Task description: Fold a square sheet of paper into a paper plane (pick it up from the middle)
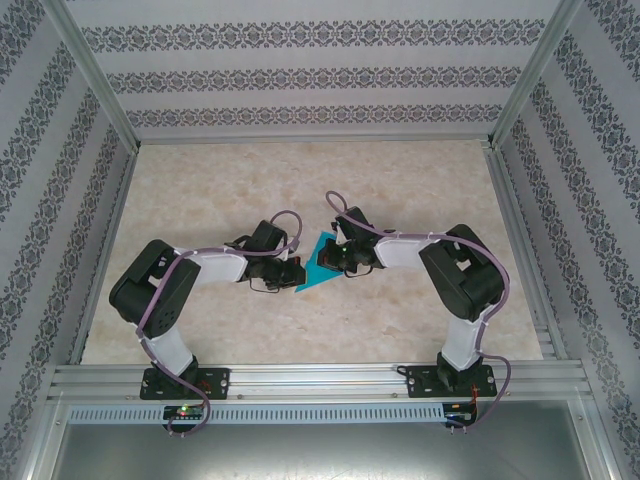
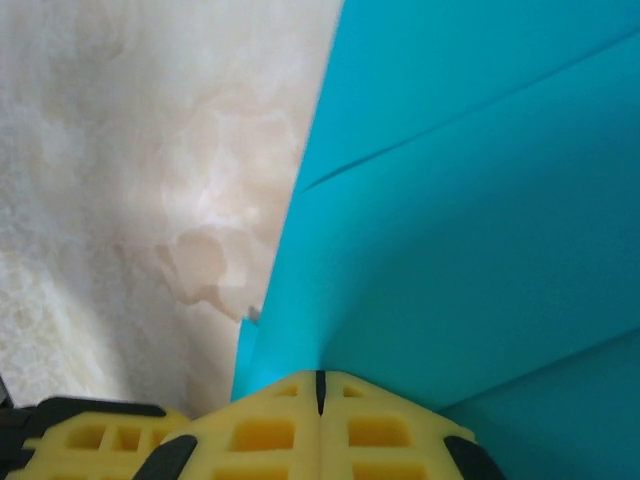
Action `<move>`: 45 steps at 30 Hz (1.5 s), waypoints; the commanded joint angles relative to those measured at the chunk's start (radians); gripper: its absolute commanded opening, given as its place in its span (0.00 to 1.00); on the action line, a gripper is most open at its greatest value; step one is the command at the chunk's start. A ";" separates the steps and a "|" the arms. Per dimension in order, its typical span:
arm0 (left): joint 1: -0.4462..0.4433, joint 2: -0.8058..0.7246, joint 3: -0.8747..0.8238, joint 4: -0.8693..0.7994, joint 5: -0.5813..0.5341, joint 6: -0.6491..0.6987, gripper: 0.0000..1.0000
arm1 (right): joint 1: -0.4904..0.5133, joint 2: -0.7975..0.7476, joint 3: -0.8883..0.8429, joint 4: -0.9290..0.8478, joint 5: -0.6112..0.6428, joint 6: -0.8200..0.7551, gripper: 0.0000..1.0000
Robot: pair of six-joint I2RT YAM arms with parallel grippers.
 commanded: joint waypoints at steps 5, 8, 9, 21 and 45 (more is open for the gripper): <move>-0.009 0.013 -0.049 -0.043 -0.052 0.007 0.00 | 0.052 -0.082 -0.023 -0.002 0.009 -0.060 0.00; -0.009 0.012 -0.047 -0.040 -0.045 0.005 0.00 | 0.071 -0.060 -0.032 0.007 0.017 -0.038 0.00; -0.009 0.011 -0.046 -0.040 -0.044 0.005 0.00 | 0.076 -0.050 -0.033 0.012 0.016 -0.032 0.00; -0.008 -0.039 -0.048 0.011 -0.005 -0.016 0.00 | 0.083 0.031 -0.001 -0.037 0.030 -0.028 0.00; -0.009 0.004 -0.061 -0.183 -0.072 0.006 0.00 | -0.114 0.093 0.038 -0.016 0.008 -0.079 0.00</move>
